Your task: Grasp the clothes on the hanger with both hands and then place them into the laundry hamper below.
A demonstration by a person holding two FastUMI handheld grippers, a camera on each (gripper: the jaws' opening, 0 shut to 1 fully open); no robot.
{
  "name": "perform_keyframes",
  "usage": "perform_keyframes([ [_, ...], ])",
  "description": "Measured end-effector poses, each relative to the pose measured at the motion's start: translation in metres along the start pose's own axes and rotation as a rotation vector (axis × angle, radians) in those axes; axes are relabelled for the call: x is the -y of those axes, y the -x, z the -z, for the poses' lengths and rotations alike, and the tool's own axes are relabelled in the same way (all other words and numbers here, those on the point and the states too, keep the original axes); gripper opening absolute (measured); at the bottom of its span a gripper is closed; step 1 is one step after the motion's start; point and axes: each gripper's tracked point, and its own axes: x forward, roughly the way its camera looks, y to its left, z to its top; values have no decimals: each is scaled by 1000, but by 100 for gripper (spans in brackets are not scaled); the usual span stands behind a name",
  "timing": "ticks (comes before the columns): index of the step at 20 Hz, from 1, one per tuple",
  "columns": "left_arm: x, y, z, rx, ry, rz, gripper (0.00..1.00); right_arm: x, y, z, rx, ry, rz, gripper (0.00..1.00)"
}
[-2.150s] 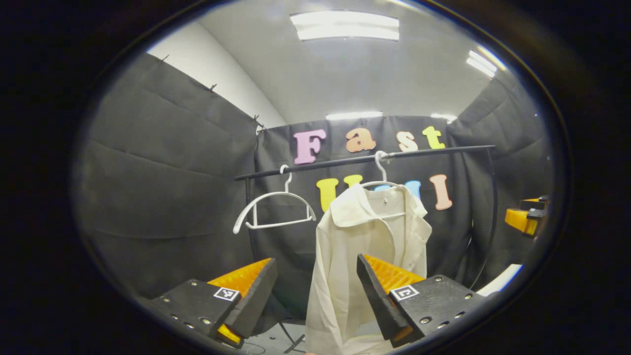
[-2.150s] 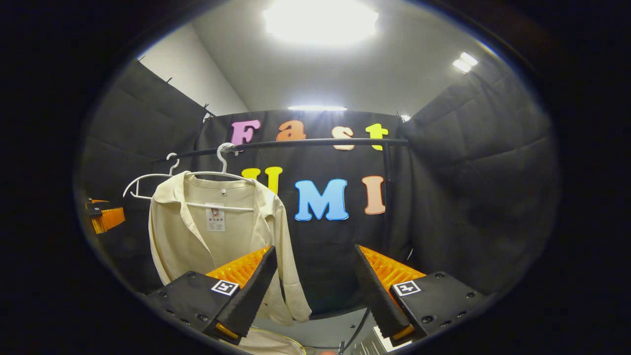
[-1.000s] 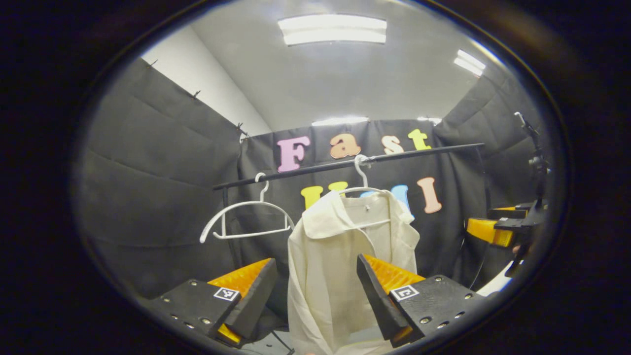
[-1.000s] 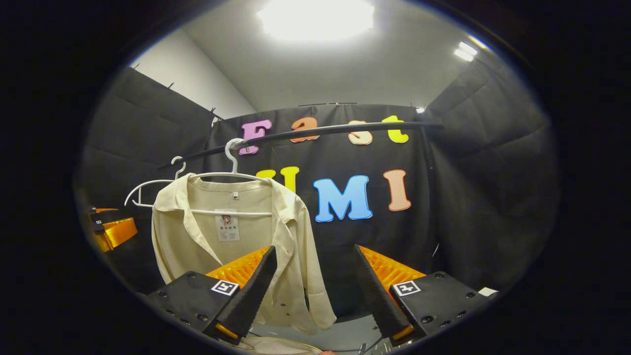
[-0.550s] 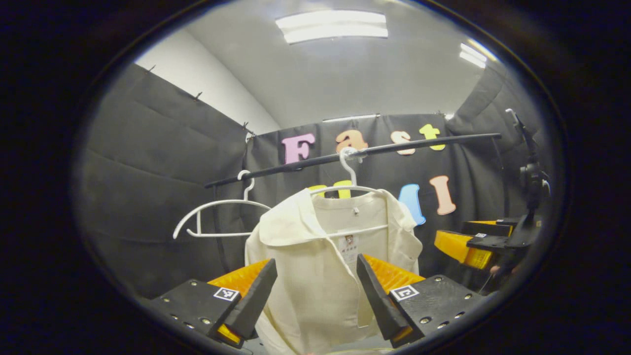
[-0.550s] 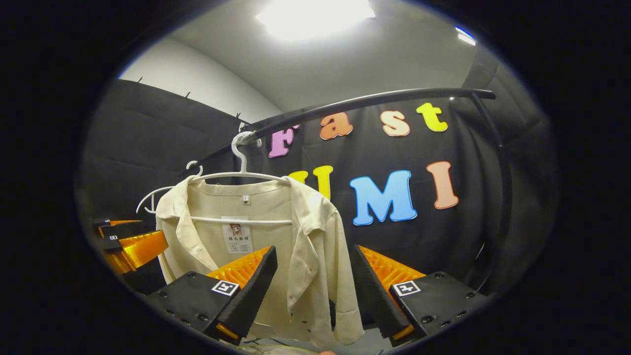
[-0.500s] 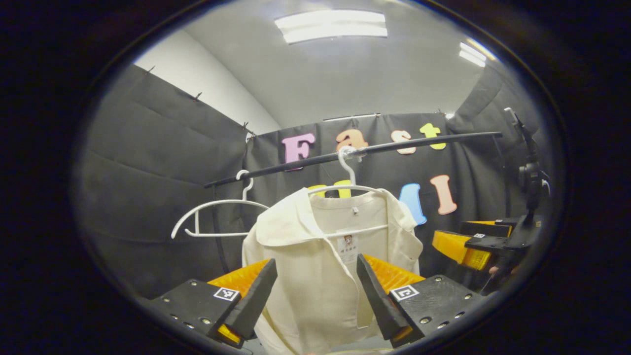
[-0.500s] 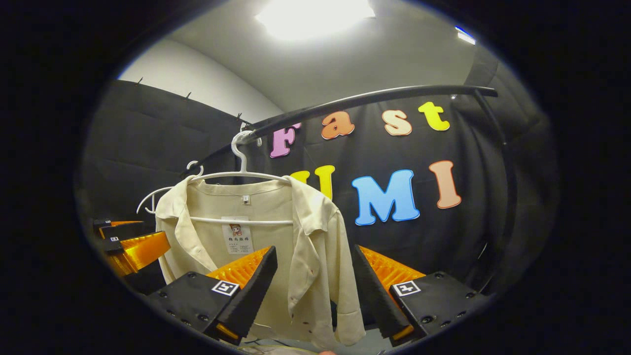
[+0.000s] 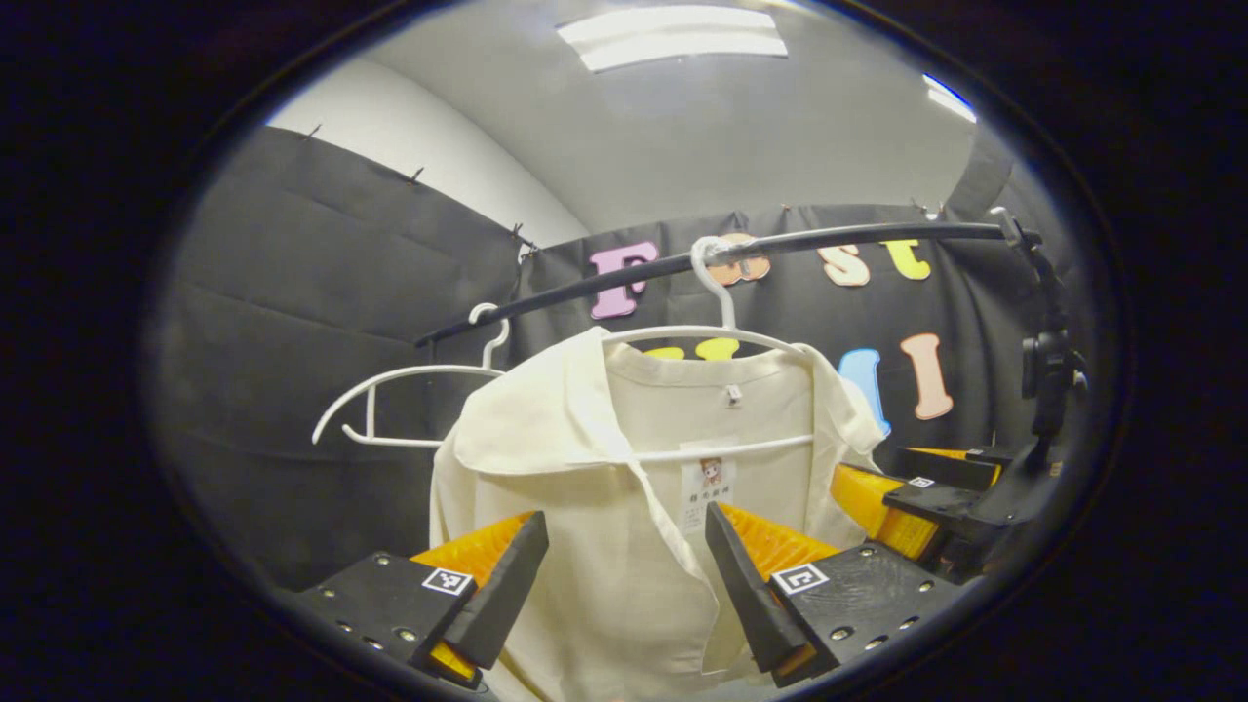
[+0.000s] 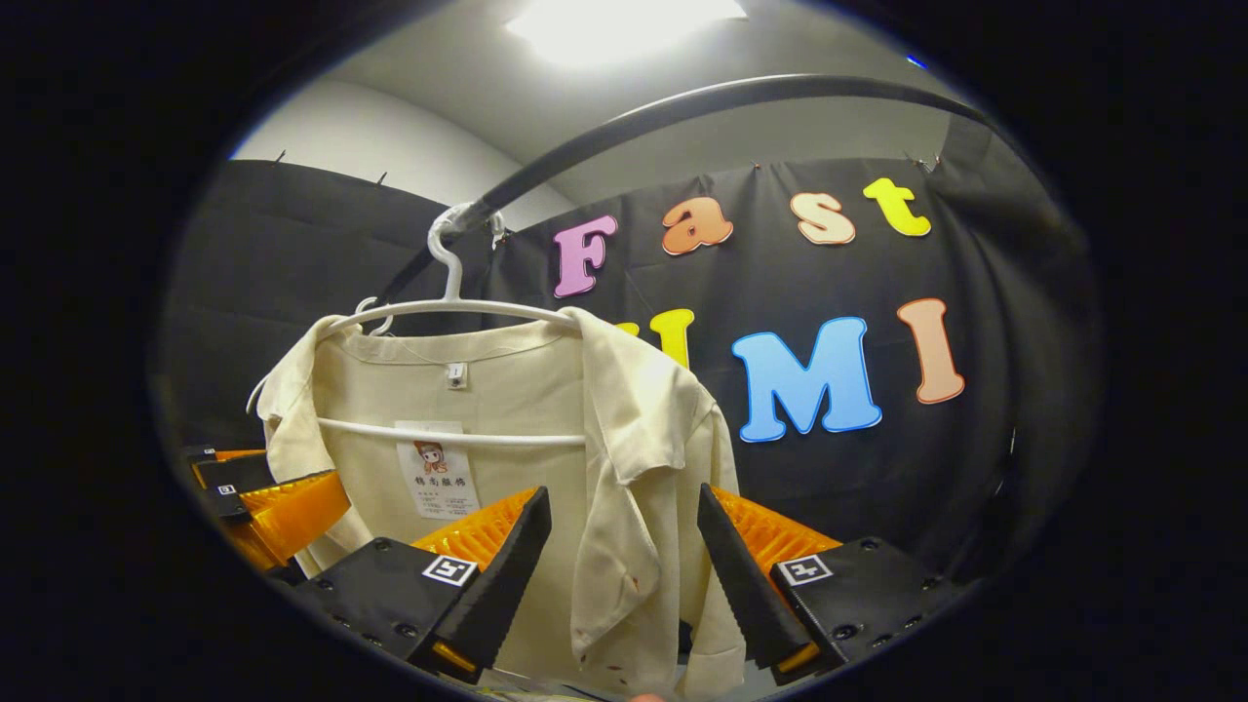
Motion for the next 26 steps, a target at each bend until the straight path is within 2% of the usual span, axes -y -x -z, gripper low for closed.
perform_keyframes([
  [5, -6, -22, 9, -12, -20, -79, 95, 2, -26, 11, -14, 36, 20, 94],
  [10, -15, -33, 12, -21, -73, -154, 94, 5, -45, 18, -36, 2, 55, 96],
  [11, -16, -34, 13, -24, -81, -160, 94, 3, -45, 20, -42, -1, 53, 94],
  [12, -22, -34, 13, -20, -90, -186, 91, 0, -48, 22, -59, -7, 48, 87],
  [13, -25, -36, 13, -21, -91, -197, 80, -2, -51, 25, -72, -24, 39, 77],
  [14, -25, -35, 15, -28, -95, -203, 69, -5, -54, 26, -79, -41, 28, 72],
  [16, -26, -33, 15, -37, -105, -200, 66, 3, -52, 23, -76, -29, 56, 52],
  [17, -27, -39, 19, -39, -93, -183, 55, 14, -54, 18, -62, -18, 90, 20],
  [18, -30, -32, 17, -41, -92, -182, 43, 14, -53, 15, -62, -4, 86, 6],
  [19, -39, -35, 20, -41, -100, -196, 29, 17, -55, 17, -69, 17, 93, 6],
  [21, -42, -31, 16, -45, -103, -190, 18, 24, -52, 11, -55, 54, 108, 3],
  [24, -52, -19, 11, -33, -138, -206, 1, 39, -43, -5, 8, 111, 167, 3],
  [26, -59, -7, -4, -6, -172, -209, 1, 46, -33, -16, 56, 133, 200, 3],
])
